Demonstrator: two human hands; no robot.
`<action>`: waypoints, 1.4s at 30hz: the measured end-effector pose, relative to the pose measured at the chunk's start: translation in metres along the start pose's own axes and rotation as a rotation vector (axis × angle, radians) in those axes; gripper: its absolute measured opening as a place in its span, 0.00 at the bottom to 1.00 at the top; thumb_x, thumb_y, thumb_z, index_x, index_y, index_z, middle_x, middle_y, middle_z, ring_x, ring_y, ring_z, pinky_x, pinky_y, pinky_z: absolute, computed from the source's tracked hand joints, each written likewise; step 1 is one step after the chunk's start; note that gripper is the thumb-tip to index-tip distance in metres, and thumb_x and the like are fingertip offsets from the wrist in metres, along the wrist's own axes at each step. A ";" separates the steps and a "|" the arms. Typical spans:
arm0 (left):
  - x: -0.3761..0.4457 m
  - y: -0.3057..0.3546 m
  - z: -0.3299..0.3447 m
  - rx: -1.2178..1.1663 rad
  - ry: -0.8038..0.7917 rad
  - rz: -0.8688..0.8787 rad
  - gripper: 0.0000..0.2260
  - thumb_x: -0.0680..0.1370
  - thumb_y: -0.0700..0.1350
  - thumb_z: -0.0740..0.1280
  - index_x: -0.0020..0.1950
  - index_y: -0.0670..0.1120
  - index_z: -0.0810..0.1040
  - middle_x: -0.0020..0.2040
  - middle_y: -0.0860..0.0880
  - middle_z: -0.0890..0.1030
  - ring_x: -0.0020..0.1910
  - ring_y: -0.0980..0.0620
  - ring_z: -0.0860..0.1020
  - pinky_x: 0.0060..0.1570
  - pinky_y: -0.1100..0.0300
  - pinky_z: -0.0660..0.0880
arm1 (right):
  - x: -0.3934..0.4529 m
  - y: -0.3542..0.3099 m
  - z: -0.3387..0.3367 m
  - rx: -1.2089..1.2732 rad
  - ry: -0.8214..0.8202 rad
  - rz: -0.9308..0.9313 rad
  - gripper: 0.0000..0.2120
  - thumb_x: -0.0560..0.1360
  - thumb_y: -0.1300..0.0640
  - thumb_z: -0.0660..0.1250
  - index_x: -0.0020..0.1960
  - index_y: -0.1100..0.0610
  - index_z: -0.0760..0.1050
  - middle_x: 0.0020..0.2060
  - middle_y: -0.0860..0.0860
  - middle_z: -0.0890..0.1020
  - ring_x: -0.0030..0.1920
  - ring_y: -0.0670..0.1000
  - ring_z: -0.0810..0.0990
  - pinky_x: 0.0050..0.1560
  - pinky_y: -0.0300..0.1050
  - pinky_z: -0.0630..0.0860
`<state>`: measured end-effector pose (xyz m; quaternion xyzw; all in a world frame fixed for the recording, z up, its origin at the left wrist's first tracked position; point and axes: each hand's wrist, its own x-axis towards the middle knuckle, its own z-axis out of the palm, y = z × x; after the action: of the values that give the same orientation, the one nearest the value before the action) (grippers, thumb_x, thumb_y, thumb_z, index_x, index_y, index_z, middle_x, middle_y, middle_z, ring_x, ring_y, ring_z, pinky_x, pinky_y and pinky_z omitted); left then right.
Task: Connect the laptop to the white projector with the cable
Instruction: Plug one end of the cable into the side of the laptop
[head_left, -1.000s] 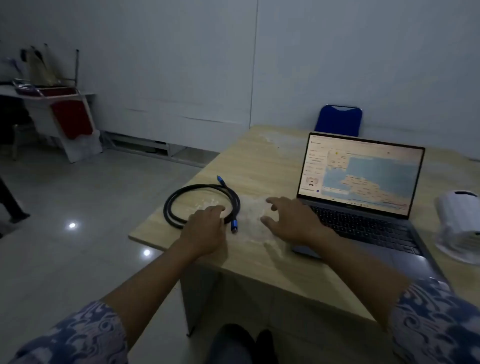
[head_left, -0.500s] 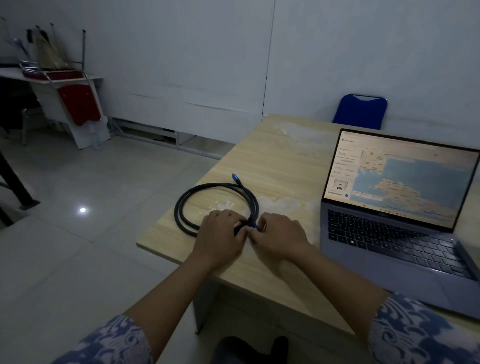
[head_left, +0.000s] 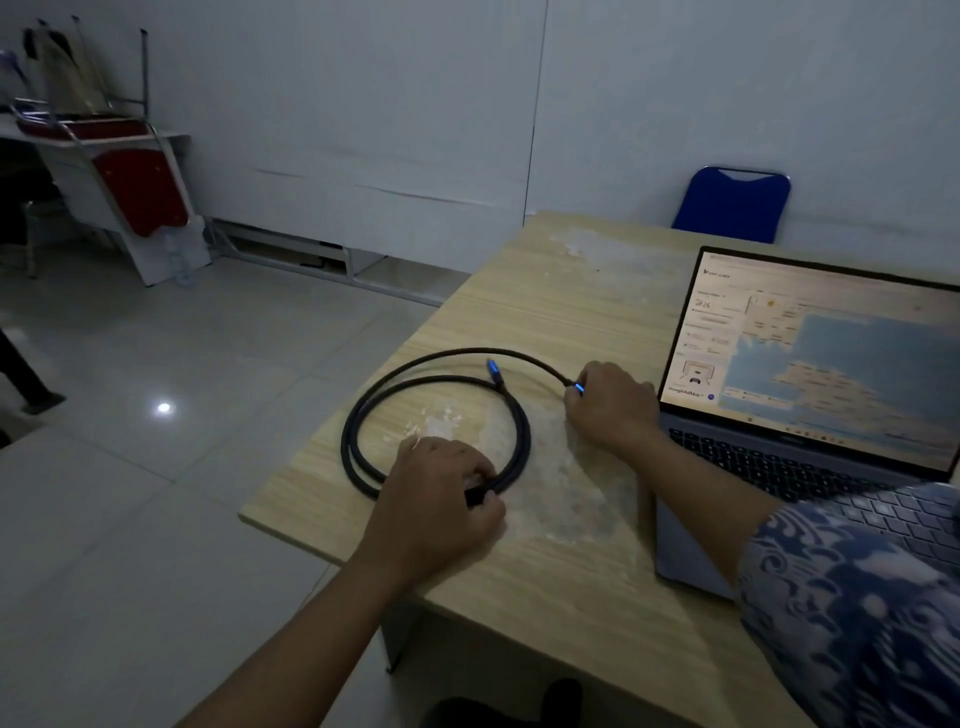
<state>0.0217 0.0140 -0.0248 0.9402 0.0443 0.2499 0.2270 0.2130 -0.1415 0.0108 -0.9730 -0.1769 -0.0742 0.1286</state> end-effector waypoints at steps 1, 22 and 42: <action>0.000 0.000 0.000 -0.001 -0.014 0.003 0.08 0.70 0.54 0.67 0.45 0.54 0.82 0.41 0.60 0.80 0.45 0.60 0.74 0.67 0.51 0.68 | 0.008 0.000 0.001 0.002 0.020 0.007 0.15 0.81 0.47 0.57 0.55 0.57 0.74 0.53 0.55 0.77 0.52 0.59 0.78 0.56 0.52 0.65; 0.000 0.001 0.002 0.006 -0.052 0.060 0.17 0.72 0.70 0.64 0.44 0.58 0.80 0.44 0.63 0.79 0.49 0.61 0.74 0.66 0.49 0.67 | 0.006 -0.028 0.003 0.402 -0.186 0.059 0.14 0.75 0.46 0.68 0.52 0.56 0.80 0.46 0.54 0.82 0.44 0.54 0.80 0.45 0.48 0.78; 0.013 -0.007 0.018 0.181 -0.010 -0.224 0.33 0.71 0.70 0.63 0.68 0.50 0.72 0.67 0.49 0.75 0.65 0.45 0.74 0.64 0.43 0.69 | -0.066 0.054 -0.063 1.268 -0.128 0.430 0.10 0.78 0.49 0.70 0.46 0.55 0.75 0.34 0.50 0.73 0.31 0.48 0.71 0.34 0.46 0.67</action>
<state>0.0418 0.0158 -0.0365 0.9473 0.1704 0.2133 0.1679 0.1655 -0.2294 0.0459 -0.7252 0.0043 0.1290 0.6763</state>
